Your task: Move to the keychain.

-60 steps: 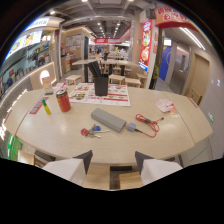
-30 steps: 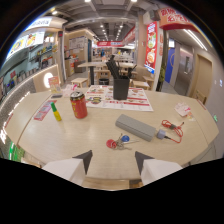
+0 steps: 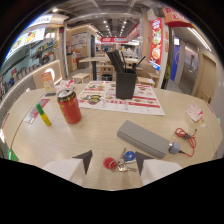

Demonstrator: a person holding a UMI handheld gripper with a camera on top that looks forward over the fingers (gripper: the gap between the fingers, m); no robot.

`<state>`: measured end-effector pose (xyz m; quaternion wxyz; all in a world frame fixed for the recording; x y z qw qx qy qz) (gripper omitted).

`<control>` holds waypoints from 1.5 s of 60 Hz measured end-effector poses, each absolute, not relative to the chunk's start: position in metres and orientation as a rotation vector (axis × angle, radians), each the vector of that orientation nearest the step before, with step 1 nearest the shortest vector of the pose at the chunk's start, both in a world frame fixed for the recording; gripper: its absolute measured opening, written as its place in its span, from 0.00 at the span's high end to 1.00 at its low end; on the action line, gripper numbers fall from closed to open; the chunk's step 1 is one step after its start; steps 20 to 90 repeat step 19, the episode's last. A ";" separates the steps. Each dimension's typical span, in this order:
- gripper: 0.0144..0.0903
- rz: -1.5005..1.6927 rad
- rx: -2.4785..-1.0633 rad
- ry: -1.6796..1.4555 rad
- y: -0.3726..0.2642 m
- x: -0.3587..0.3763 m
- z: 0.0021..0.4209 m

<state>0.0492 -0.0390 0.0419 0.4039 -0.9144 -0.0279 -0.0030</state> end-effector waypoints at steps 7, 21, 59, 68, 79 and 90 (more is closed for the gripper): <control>0.07 -0.001 -2.322 -0.074 -0.039 0.051 0.037; 0.07 -0.001 -2.323 -0.063 -0.037 0.054 0.037; 0.07 -0.001 -2.323 -0.063 -0.037 0.054 0.037; 0.07 -0.001 -2.323 -0.063 -0.037 0.054 0.037; 0.07 -0.001 -2.323 -0.063 -0.037 0.054 0.037; 0.07 -0.001 -2.323 -0.063 -0.037 0.054 0.037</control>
